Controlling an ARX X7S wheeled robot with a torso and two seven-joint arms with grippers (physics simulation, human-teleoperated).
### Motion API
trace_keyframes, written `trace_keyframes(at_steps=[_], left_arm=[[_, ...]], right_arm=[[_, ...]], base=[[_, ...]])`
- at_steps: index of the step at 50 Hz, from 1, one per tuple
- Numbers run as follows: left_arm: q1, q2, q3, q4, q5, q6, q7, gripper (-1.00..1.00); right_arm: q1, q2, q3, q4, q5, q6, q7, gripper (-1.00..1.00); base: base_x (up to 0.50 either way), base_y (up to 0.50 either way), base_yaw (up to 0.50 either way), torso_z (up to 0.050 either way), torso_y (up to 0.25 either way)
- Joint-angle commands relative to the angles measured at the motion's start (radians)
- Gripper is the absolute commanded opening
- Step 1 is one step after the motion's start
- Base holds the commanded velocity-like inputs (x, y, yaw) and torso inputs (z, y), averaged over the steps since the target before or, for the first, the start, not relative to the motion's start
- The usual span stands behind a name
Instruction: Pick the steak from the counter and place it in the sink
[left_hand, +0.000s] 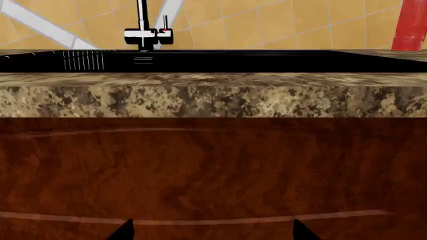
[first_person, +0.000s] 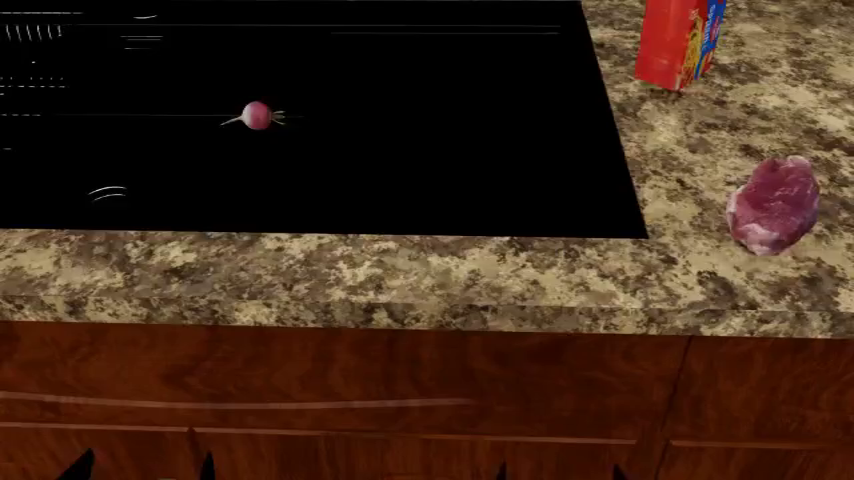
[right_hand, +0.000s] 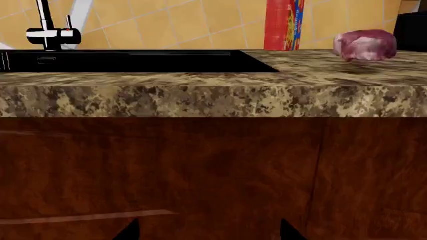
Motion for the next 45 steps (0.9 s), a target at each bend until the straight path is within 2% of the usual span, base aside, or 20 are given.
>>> trace_keyframes(at_steps=[1,9,45], left_arm=[[0.000,-0.010,0.011,0.000,-0.010,0.000,-0.011,1.00],[-0.001,-0.037,0.041,-0.005,-0.037,0.009,-0.041,1.00],[0.004,-0.088,0.097,0.018,-0.077,-0.001,-0.113,1.00]], right_arm=[[0.000,0.009,0.000,0.000,0.009,0.000,0.013,1.00],[-0.003,0.038,-0.048,-0.014,0.026,0.013,0.042,1.00],[-0.008,0.090,-0.107,-0.031,0.079,0.002,0.100,1.00]], base=[[0.00,0.00,0.00,0.000,0.000],[0.00,0.00,0.00,0.000,0.000],[0.00,0.00,0.00,0.000,0.000]])
